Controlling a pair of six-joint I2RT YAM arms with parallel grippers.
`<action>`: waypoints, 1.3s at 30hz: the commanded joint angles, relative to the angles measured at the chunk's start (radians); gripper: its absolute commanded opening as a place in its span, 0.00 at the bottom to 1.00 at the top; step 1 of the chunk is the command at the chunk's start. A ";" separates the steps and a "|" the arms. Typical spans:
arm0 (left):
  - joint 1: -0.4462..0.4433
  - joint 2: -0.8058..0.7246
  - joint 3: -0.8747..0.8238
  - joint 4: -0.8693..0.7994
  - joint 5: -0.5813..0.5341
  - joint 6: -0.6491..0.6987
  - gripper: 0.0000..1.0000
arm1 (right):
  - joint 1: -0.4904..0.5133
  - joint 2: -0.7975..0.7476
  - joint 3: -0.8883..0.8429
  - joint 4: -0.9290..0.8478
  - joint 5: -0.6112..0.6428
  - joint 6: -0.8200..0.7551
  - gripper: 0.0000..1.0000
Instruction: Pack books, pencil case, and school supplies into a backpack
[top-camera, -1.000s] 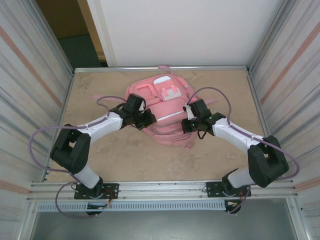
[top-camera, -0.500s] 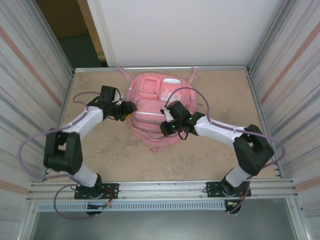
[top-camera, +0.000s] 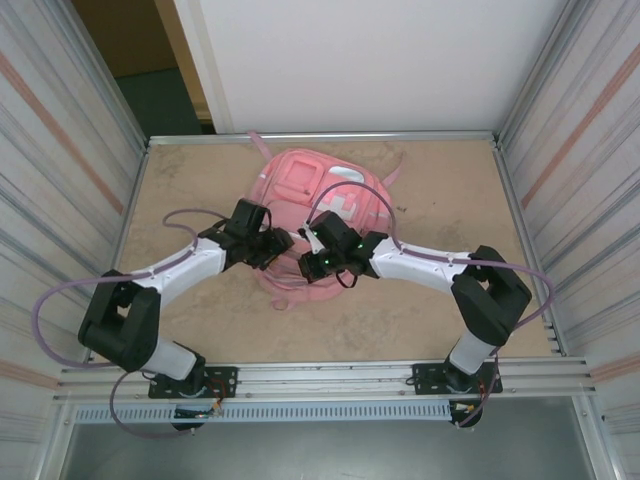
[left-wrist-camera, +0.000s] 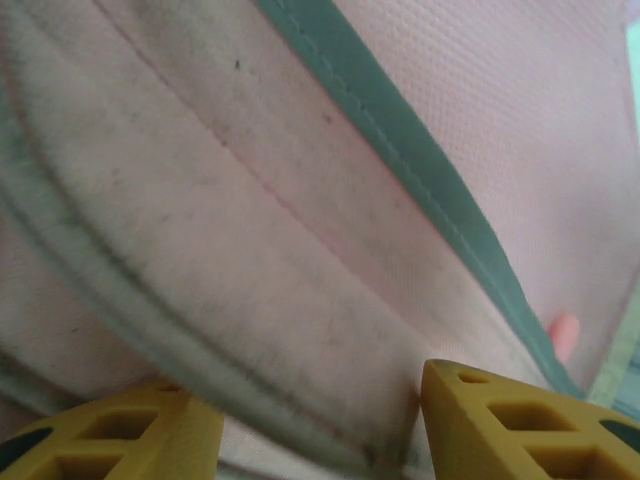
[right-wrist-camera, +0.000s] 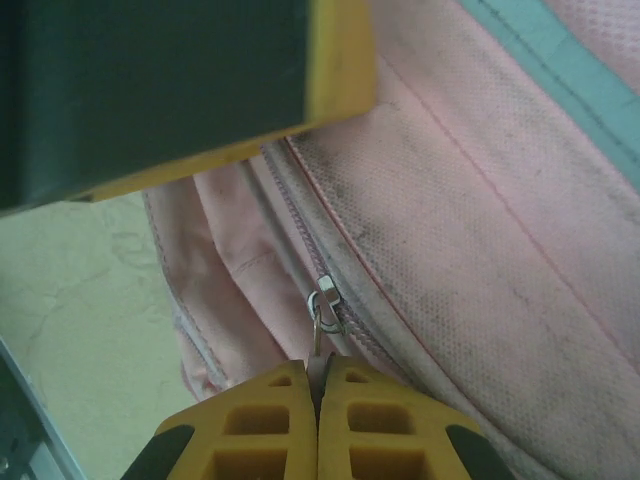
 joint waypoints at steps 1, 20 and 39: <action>-0.003 0.042 0.059 0.034 -0.095 -0.021 0.41 | 0.017 -0.010 0.003 0.032 -0.016 0.027 0.00; 0.101 0.014 0.148 -0.102 0.243 0.468 0.00 | -0.466 -0.289 -0.271 -0.126 0.049 -0.151 0.00; -0.072 -0.283 0.140 0.014 -0.112 0.849 0.99 | -0.562 -0.824 -0.338 -0.186 0.443 -0.105 1.00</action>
